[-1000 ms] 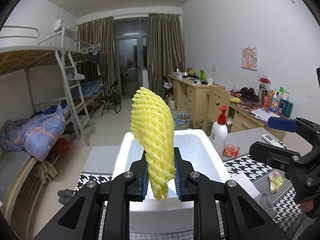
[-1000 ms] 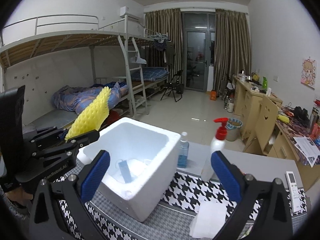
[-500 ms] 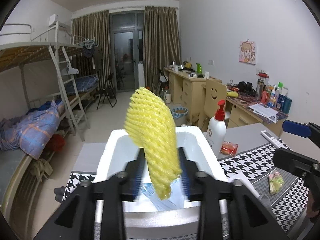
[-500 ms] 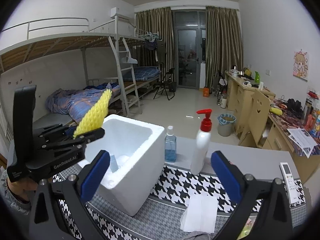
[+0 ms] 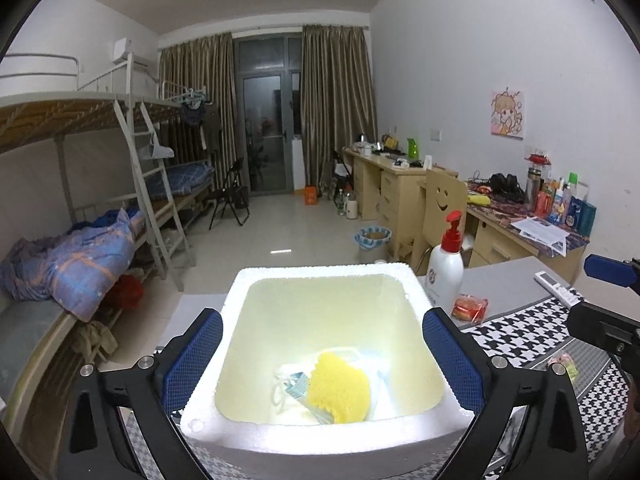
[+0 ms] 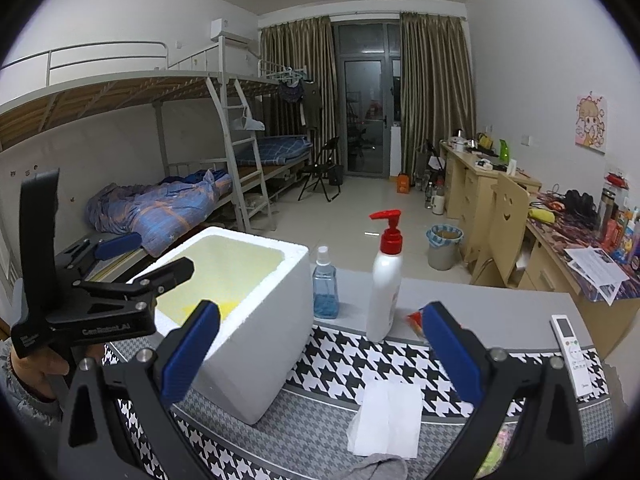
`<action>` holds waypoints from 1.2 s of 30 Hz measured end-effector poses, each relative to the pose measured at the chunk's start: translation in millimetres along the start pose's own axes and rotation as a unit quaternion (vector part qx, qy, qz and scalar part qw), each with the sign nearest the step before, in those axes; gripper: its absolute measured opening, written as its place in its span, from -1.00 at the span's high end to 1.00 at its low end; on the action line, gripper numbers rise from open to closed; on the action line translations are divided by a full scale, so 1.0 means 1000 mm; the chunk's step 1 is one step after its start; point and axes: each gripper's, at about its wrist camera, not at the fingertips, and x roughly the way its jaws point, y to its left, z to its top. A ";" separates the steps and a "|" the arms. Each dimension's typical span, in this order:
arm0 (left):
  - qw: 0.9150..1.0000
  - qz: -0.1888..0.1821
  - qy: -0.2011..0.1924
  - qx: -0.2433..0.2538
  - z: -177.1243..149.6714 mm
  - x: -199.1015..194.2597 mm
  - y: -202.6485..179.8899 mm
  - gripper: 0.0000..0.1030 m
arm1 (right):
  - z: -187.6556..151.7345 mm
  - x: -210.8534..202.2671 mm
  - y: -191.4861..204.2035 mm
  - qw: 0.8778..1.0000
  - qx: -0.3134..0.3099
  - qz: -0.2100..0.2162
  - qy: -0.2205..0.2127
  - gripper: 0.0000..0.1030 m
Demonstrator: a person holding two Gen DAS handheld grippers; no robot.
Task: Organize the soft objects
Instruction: 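Withdraw both tools from the box back over the table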
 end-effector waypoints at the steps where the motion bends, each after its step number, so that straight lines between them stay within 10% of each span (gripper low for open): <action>1: 1.000 -0.001 -0.002 0.001 0.000 -0.002 -0.001 -0.95 | 0.000 -0.002 -0.001 1.000 -0.001 -0.002 -0.003 -0.98; 36: 0.995 -0.052 -0.081 0.025 -0.020 -0.109 -0.064 -0.98 | -0.038 -0.104 -0.027 0.997 0.018 -0.057 -0.057 -0.98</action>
